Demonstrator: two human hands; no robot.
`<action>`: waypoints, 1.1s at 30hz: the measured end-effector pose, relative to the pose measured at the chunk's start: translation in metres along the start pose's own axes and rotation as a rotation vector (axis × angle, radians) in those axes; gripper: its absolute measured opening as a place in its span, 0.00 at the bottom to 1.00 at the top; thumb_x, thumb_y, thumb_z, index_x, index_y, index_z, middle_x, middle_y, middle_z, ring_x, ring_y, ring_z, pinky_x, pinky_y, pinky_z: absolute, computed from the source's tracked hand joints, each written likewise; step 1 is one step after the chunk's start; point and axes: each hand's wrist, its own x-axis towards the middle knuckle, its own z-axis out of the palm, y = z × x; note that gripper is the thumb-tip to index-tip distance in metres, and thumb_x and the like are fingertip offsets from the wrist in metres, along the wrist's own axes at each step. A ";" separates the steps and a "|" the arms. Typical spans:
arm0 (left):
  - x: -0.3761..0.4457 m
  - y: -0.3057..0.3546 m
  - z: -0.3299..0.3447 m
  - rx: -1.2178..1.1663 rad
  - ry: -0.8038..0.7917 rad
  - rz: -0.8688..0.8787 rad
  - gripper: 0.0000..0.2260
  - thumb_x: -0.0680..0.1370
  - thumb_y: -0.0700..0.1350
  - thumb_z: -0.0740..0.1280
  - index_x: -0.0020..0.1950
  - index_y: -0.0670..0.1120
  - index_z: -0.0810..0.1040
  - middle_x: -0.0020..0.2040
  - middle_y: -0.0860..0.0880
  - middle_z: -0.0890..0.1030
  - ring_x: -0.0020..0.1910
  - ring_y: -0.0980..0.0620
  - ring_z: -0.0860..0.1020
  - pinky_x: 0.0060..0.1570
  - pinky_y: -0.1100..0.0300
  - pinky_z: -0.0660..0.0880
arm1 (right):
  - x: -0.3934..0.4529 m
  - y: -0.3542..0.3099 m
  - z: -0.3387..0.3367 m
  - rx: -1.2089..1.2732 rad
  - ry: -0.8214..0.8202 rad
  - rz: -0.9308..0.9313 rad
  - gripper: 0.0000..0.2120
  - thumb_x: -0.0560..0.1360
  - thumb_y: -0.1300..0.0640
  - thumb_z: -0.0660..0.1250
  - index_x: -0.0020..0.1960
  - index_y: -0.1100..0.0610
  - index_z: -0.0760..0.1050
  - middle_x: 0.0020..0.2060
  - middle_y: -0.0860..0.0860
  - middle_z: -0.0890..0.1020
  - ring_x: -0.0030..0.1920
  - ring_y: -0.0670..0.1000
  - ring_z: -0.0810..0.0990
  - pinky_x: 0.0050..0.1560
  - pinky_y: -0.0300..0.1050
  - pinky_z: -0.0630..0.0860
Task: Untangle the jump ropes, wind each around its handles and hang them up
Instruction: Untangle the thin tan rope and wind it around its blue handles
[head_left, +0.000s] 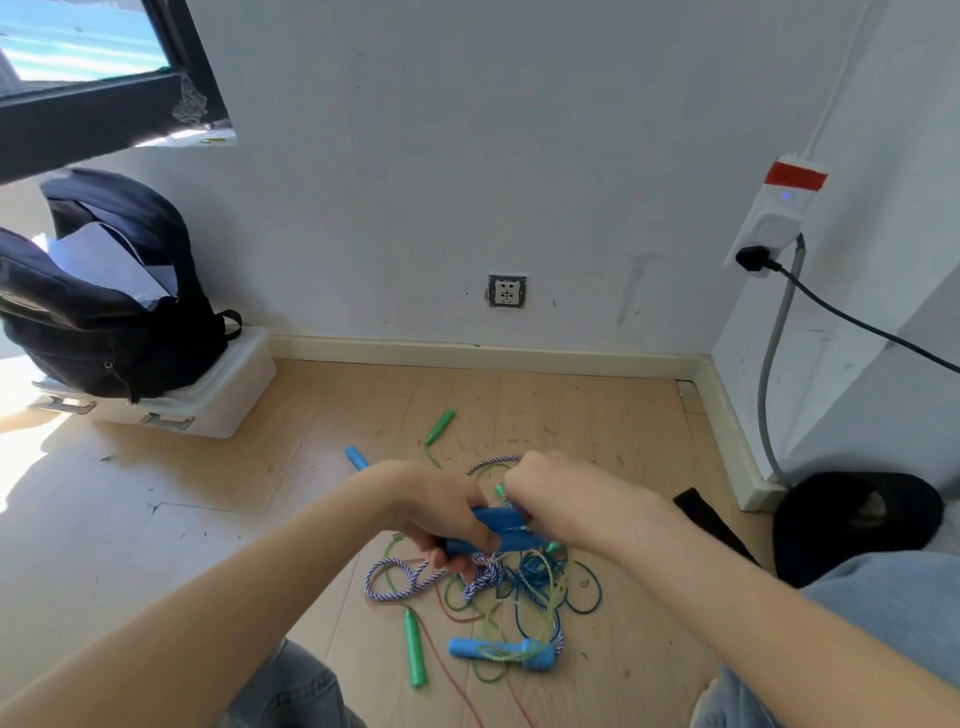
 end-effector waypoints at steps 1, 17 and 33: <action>-0.002 0.000 -0.001 -0.012 -0.031 0.001 0.02 0.80 0.41 0.59 0.49 0.43 0.70 0.35 0.47 0.75 0.26 0.58 0.72 0.26 0.69 0.68 | 0.000 0.006 -0.002 0.087 -0.024 0.005 0.04 0.72 0.66 0.66 0.46 0.60 0.77 0.40 0.55 0.76 0.39 0.54 0.77 0.37 0.44 0.71; -0.068 0.015 -0.023 -0.217 -0.405 0.532 0.10 0.79 0.39 0.58 0.55 0.48 0.75 0.39 0.53 0.73 0.36 0.59 0.71 0.34 0.68 0.68 | -0.030 0.046 -0.052 1.593 -0.053 -0.323 0.08 0.70 0.63 0.69 0.34 0.55 0.77 0.29 0.47 0.77 0.28 0.42 0.74 0.30 0.32 0.72; -0.031 0.008 -0.052 -0.598 0.717 0.425 0.05 0.78 0.42 0.63 0.50 0.43 0.76 0.35 0.50 0.73 0.27 0.59 0.70 0.25 0.69 0.69 | -0.012 0.024 -0.027 1.396 0.413 0.188 0.13 0.79 0.55 0.58 0.42 0.57 0.78 0.21 0.43 0.65 0.21 0.43 0.58 0.22 0.33 0.56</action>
